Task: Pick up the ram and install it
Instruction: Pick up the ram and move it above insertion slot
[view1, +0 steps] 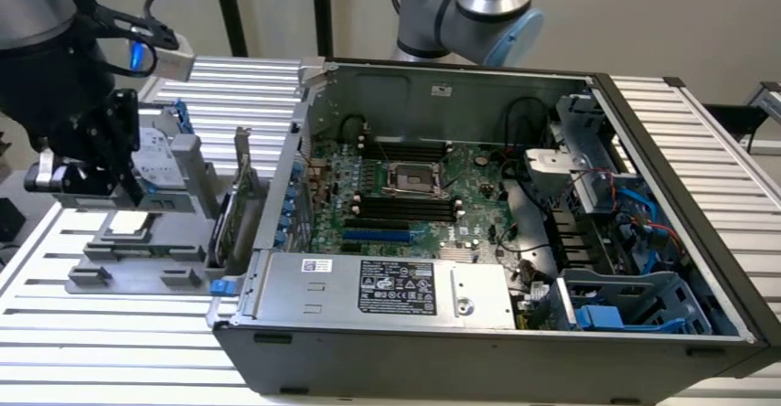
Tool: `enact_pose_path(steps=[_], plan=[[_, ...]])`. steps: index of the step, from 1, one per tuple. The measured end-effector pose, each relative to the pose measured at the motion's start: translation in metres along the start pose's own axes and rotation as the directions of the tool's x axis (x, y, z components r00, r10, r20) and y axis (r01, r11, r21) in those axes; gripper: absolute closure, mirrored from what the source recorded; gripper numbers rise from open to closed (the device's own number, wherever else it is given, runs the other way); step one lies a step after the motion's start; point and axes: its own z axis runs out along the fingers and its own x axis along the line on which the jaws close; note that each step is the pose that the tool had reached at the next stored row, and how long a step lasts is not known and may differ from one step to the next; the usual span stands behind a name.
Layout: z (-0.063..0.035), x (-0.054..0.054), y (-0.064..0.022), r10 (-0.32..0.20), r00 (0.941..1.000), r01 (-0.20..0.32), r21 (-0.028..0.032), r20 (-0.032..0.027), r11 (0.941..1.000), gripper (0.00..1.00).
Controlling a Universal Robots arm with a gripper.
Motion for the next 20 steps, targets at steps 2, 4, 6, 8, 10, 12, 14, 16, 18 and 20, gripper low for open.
enact_pose_path(steps=[2, 4, 6, 8, 10, 12, 14, 16, 18, 20], plan=[[-0.0088, 0.000, -0.0070, -0.001, 1.0000, 0.001, 0.0001, 0.0029, 1.0000, 0.87], [-0.0167, 0.000, -0.0143, -0.002, 1.0000, 0.002, 0.0000, 0.0069, 1.0000, 0.87], [-0.0240, 0.000, -0.0220, -0.003, 0.9999, 0.003, -0.0001, 0.0117, 1.0000, 0.87], [-0.0312, -0.001, -0.0303, -0.004, 0.9998, 0.004, 0.0000, 0.0173, 1.0000, 0.87], [-0.0373, -0.001, -0.0391, -0.005, 0.9997, 0.005, 0.0000, 0.0234, 1.0000, 0.87], [-0.0416, -0.001, -0.0481, -0.005, 0.9995, 0.005, -0.0001, 0.0318, 1.0000, 0.87], [-0.0441, -0.001, -0.0573, -0.006, 0.9990, 0.006, -0.0002, 0.0444, 1.0000, 0.87], [-0.0463, -0.001, -0.0663, -0.006, 0.9984, 0.006, -0.0001, 0.0570, 1.0000, 0.87], [-0.0483, -0.001, -0.0754, -0.006, 0.9975, 0.006, -0.0001, 0.0701, 1.0000, 0.87], [-0.0497, -0.001, -0.0844, -0.006, 0.9966, 0.006, -0.0001, 0.0816, 1.0000, 0.87]])
